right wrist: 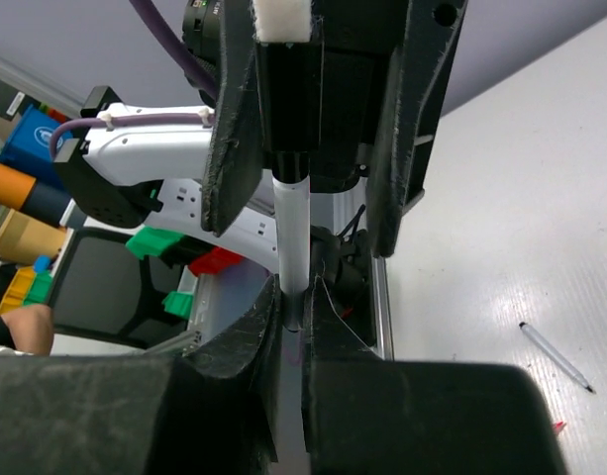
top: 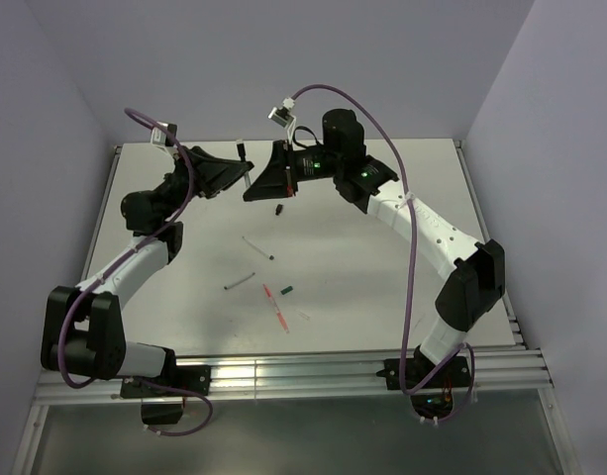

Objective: Insert the pens into the pen caps

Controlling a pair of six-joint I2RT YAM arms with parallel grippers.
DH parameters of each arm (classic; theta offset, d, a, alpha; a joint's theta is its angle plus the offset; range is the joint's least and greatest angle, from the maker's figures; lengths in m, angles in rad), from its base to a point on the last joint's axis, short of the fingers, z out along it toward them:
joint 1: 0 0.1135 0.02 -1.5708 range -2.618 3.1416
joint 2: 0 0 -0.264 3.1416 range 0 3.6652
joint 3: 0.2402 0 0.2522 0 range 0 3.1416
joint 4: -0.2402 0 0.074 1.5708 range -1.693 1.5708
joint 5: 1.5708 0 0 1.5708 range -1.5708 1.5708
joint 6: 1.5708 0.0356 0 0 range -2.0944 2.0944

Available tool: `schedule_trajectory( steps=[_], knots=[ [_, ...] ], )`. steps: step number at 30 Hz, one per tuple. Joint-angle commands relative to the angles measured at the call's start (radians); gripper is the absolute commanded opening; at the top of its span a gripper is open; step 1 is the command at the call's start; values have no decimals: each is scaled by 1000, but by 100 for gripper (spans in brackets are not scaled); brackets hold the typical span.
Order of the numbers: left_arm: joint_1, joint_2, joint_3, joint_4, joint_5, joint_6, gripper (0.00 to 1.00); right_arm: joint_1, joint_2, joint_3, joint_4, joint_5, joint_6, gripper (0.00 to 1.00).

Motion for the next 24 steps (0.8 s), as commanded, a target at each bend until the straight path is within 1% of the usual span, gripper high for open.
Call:
schedule_trajectory(
  steps=[1, 3, 7, 10, 11, 12, 15, 18, 20, 21, 24],
  knots=[
    [8, -41, 35, 268, 46, 27, 53, 6, -30, 3, 30, -10, -33, 0],
    [14, -56, 35, 238, 62, 40, 55, 3, -33, 0, 6, -8, -53, 0],
    [25, -98, 28, 152, 129, 118, 62, 2, -43, 11, -54, 13, -106, 0],
    [42, -137, 10, 77, 170, 179, 65, -1, -54, 44, -129, 41, -203, 0],
    [51, -144, 7, 45, 195, 188, 66, -3, -63, 57, -178, 65, -261, 0],
    [75, -154, 4, 22, 212, 190, 69, -3, -70, 61, -200, 78, -290, 0],
    [121, -153, 5, 43, 268, 144, 67, 2, -103, 57, -272, 131, -396, 0],
    [167, -157, 62, -38, 328, 156, 68, 2, -120, 52, -323, 141, -453, 0],
    [190, -168, 88, -116, 351, 217, 69, 2, -134, 38, -337, 136, -470, 0],
    [197, -168, 125, -133, 391, 268, 70, 2, -139, 35, -341, 132, -476, 0],
    [198, -159, 175, -161, 410, 288, 70, 9, -148, 25, -357, 132, -496, 0]
  ],
)
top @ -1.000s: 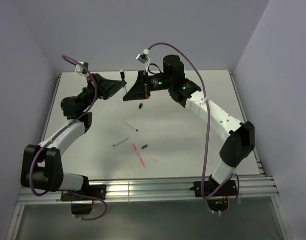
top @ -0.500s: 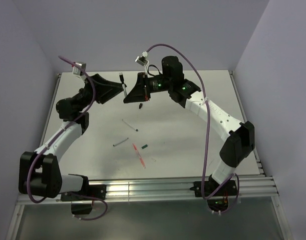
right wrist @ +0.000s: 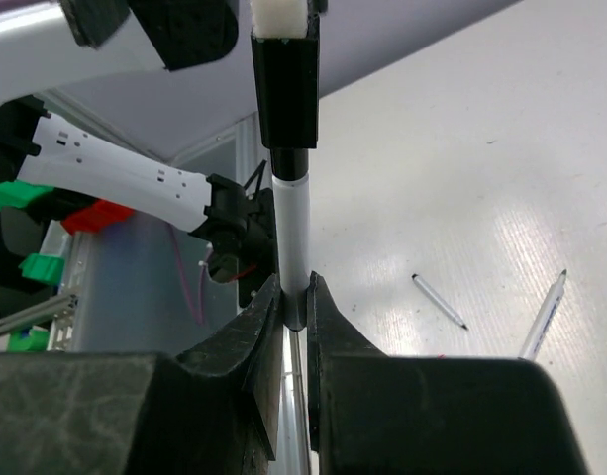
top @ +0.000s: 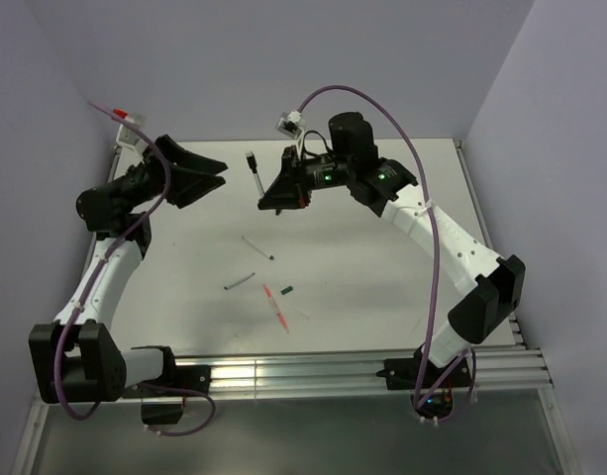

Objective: Insert the pens into the pen caps

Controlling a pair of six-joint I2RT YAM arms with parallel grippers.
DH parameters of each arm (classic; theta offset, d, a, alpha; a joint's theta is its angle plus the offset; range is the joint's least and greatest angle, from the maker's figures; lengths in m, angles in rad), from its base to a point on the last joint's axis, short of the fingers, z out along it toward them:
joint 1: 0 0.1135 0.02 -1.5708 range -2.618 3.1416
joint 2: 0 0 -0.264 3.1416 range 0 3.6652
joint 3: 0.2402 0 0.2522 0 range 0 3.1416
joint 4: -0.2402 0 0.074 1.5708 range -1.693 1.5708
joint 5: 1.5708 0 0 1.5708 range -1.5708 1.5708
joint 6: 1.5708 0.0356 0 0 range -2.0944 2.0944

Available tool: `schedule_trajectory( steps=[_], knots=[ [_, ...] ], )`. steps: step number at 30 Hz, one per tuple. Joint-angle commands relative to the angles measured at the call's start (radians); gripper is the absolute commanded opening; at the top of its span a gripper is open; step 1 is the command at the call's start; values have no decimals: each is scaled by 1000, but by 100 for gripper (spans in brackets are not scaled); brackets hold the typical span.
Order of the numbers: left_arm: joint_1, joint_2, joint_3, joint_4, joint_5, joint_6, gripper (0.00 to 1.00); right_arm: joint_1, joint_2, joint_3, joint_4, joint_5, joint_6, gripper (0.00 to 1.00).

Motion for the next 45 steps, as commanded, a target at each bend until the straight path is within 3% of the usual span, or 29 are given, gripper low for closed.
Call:
schedule_trajectory(
  steps=[1, 4, 7, 9, 14, 18, 23, 27, 32, 33, 34, 40, 45],
  knots=[
    [5, -21, 100, -32, 79, 80, 70, 7, -54, 8, -33, 18, -75, 0],
    [4, -10, 146, -94, 59, 112, 72, 23, -56, 11, -56, 34, -101, 0],
    [-2, 6, 196, -274, 45, 207, 69, 46, -51, 13, -75, 35, -118, 0],
    [-13, 18, 199, -269, 44, 212, 62, 65, -47, 19, -83, 31, -124, 0],
    [-79, 39, 208, -258, 29, 221, 58, 80, -34, 42, -90, 24, -124, 0],
    [-119, 58, 205, -222, 16, 203, 58, 86, -34, 50, -98, 23, -128, 0],
    [-144, 68, 202, -184, 18, 185, 50, 94, -33, 49, -104, 31, -134, 0],
    [-160, 70, 187, -189, 16, 186, 34, 94, -31, 56, -107, 52, -135, 0],
    [-167, 85, 144, -39, 27, 62, 13, 93, -24, 65, -107, 60, -131, 0],
    [-170, 90, 139, -13, 28, 44, 4, 93, -24, 66, -107, 60, -131, 0],
    [-171, 95, 133, 23, 28, 28, 0, 93, -22, 74, -107, 61, -128, 0],
    [-182, 122, 82, 175, 42, -102, 0, 77, -10, 120, -107, 57, -121, 0],
    [-197, 125, 42, 193, 42, -130, 0, 71, 4, 151, -110, 50, -124, 0]
  ],
)
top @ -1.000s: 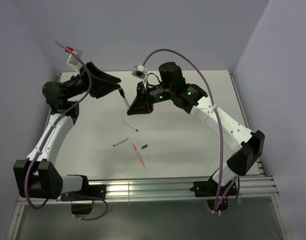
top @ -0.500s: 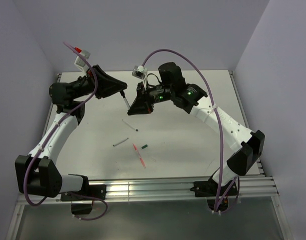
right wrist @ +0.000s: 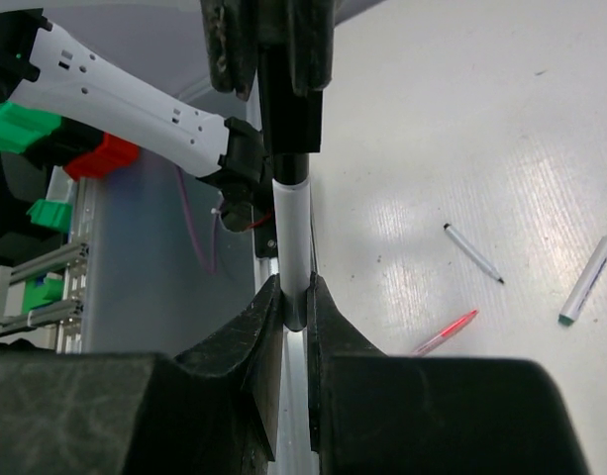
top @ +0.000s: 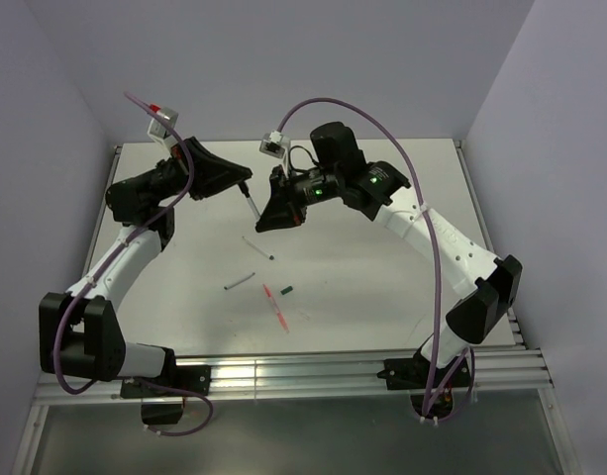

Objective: Insert the pens into the pen caps

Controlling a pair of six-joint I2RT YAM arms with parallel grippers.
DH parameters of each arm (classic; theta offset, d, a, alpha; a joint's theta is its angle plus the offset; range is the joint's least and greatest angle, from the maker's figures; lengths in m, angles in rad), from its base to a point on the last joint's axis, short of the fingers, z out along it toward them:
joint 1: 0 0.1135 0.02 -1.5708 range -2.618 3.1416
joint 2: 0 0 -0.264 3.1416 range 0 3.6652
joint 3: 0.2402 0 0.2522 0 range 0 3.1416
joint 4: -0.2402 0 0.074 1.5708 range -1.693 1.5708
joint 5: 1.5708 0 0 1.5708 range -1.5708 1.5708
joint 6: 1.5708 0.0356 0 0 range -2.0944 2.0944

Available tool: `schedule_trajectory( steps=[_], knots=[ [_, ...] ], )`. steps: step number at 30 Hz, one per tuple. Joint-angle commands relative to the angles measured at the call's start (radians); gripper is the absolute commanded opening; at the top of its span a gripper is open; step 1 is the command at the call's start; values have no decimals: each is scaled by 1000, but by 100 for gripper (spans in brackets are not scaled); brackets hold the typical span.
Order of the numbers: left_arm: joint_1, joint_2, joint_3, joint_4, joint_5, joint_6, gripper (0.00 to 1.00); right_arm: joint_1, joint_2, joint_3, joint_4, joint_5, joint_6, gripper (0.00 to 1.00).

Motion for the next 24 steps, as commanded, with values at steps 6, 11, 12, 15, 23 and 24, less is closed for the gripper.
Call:
schedule_trajectory(
  steps=[6, 11, 12, 15, 23, 24],
  knots=[
    [-77, -31, -80, 29, 74, 8, 0, -10, 16, 138, 106, 34, -24, 0],
    [-106, -52, -117, -17, 83, 37, 0, -16, 28, 161, 98, 63, -49, 0],
    [-113, -52, -123, -20, 84, 38, 1, -22, 30, 174, 100, 65, -52, 0],
    [-124, -52, -137, -34, 98, 46, 0, -40, 35, 194, 97, 73, -61, 0],
    [-132, -56, -195, -17, 95, 46, 0, -76, 45, 230, 98, 70, -57, 0],
    [-135, -55, -199, -23, 92, 49, 0, -76, 45, 235, 98, 70, -55, 0]
  ],
)
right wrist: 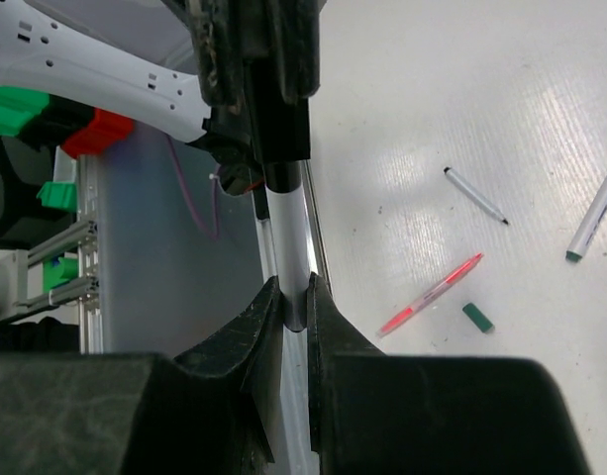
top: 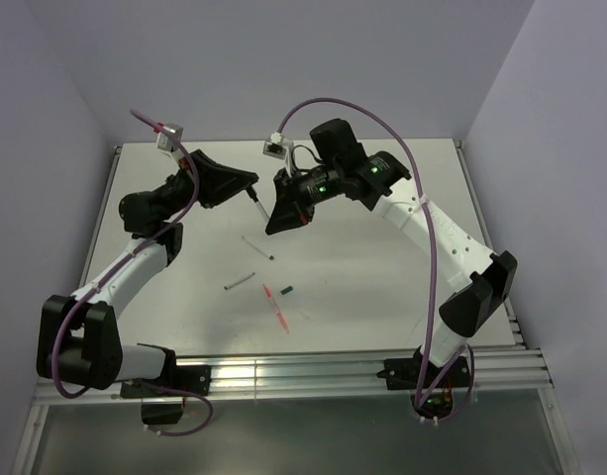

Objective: Insert the pens into the pen caps

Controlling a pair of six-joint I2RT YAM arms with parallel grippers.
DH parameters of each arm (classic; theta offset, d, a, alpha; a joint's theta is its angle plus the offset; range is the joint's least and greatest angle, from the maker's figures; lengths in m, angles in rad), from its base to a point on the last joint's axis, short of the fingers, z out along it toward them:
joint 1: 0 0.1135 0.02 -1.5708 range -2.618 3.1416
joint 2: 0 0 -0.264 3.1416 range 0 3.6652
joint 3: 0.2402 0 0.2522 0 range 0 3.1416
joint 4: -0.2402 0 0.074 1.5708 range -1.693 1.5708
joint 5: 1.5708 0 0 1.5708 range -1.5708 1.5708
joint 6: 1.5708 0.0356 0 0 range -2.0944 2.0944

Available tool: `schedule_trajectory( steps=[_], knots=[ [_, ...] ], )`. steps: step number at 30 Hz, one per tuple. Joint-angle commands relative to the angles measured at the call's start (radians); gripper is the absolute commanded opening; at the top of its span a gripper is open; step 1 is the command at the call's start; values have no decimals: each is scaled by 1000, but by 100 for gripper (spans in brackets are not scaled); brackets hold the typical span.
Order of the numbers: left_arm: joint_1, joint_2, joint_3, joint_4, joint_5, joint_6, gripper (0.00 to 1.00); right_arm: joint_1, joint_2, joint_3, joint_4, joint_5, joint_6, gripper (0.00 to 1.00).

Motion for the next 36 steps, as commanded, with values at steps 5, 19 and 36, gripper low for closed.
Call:
schedule_trajectory(
  steps=[5, 19, 36],
  knots=[
    [-101, -33, -59, -35, 248, 33, 0, -44, 6, 145, 324, 50, 5, 0],
    [49, 46, 151, -12, 110, -37, 12, -41, -34, 6, 332, 24, 31, 0],
    [99, 17, 153, -35, 84, 39, 59, -51, -57, -102, 344, 2, 75, 0]
  ],
)
